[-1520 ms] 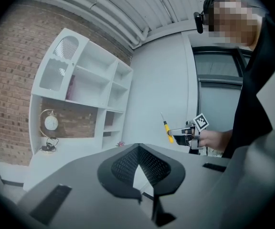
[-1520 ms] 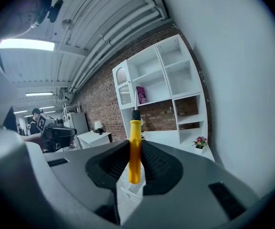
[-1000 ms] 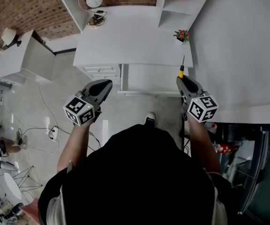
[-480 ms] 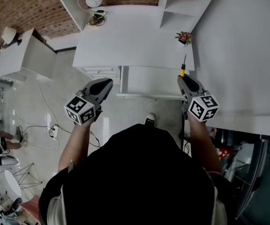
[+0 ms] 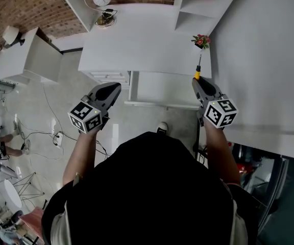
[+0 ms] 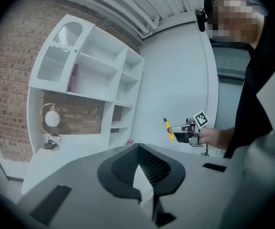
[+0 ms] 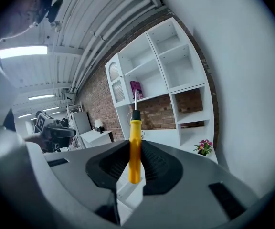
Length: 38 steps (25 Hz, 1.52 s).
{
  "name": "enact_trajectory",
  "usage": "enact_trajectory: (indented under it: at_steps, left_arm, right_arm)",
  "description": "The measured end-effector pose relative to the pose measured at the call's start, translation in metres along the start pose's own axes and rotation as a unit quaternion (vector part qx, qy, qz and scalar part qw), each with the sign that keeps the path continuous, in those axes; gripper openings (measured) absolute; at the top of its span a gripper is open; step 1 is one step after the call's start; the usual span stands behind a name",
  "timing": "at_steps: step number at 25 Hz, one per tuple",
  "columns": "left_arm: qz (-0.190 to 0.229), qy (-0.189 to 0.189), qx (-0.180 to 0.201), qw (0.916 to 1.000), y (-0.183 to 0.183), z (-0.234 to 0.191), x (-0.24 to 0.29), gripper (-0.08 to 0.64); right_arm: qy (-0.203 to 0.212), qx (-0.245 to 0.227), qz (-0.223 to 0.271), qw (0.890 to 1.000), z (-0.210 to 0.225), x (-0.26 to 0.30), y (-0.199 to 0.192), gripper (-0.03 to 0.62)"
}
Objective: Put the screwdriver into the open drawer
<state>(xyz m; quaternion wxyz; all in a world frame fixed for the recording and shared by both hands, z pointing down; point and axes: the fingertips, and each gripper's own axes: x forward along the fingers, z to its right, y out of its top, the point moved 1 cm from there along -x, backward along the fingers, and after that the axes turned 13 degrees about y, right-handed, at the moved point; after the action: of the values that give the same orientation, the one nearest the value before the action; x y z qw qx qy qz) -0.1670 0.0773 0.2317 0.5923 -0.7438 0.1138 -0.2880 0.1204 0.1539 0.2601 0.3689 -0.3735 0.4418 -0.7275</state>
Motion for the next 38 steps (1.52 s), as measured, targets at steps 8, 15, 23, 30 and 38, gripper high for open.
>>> enact_trajectory:
  at_steps: [8, 15, 23, 30, 38]
  left_arm:
    - [-0.001, 0.026, -0.004, 0.9997, 0.004, 0.0, 0.013, 0.015]
    - [-0.004, 0.045, -0.007, 0.9989, 0.0, 0.004, 0.028, 0.015]
    - [-0.013, 0.063, -0.001, 0.998, 0.001, 0.004, 0.046, 0.015]
    - [-0.023, 0.065, 0.004, 0.9976, -0.001, 0.011, 0.058, 0.015]
    - [-0.016, 0.088, 0.005, 0.996, 0.006, 0.002, 0.061, 0.015]
  right_arm:
    - [0.023, -0.001, -0.01, 1.0, 0.019, 0.008, 0.005, 0.083]
    - [0.045, -0.002, -0.019, 0.999, 0.037, 0.013, 0.004, 0.083]
    - [0.061, -0.003, -0.028, 0.998, 0.064, 0.018, 0.006, 0.083]
    - [0.07, -0.003, -0.031, 0.997, 0.078, 0.018, 0.006, 0.083]
    - [0.068, 0.003, -0.03, 0.997, 0.091, 0.01, 0.007, 0.083]
